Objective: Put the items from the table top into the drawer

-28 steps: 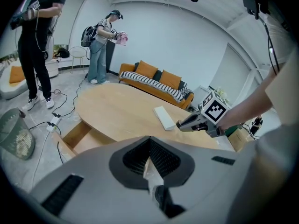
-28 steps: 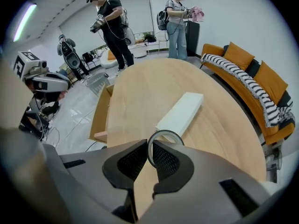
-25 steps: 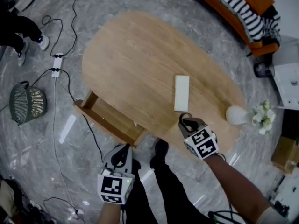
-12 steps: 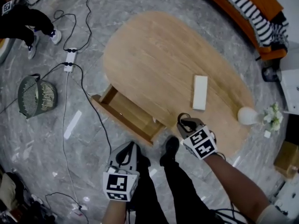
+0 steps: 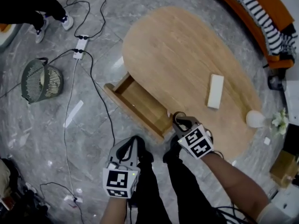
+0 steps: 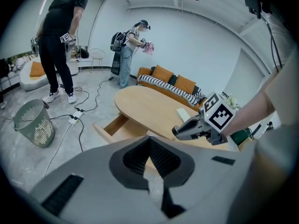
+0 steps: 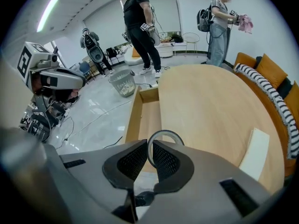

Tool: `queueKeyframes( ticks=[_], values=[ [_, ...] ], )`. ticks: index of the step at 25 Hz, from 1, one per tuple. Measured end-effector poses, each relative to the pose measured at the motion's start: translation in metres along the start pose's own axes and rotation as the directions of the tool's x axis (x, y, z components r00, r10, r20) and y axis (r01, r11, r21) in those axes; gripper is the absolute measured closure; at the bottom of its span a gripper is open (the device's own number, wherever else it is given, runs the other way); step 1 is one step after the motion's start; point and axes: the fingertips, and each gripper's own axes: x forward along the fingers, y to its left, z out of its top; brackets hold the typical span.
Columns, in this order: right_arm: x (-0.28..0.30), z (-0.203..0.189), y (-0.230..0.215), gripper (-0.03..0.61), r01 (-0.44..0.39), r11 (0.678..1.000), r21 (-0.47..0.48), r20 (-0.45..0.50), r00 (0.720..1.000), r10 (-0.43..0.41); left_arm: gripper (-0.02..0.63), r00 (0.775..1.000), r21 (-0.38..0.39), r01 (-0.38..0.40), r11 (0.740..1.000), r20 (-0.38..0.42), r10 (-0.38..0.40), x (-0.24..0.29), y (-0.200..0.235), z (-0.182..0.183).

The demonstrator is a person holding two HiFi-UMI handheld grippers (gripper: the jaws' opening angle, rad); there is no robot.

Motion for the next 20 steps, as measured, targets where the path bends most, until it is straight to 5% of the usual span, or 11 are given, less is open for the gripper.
queueKeyframes(
  ticks=[8,20],
  values=[
    [0.029,0.006,0.04,0.518,-0.071,0.997,-0.039,-0.008,0.997,0.071,0.614,1.0,-0.035,-0.013,0.999,-0.003,0.013,-0.009,0.017,-0.023],
    [0.073,-0.014,0.045,0.518,-0.073,0.997,-0.019,-0.068,0.995,0.072,0.614,1.0,-0.073,-0.013,0.997,0.0,0.013,-0.005,0.03,-0.041]
  ],
)
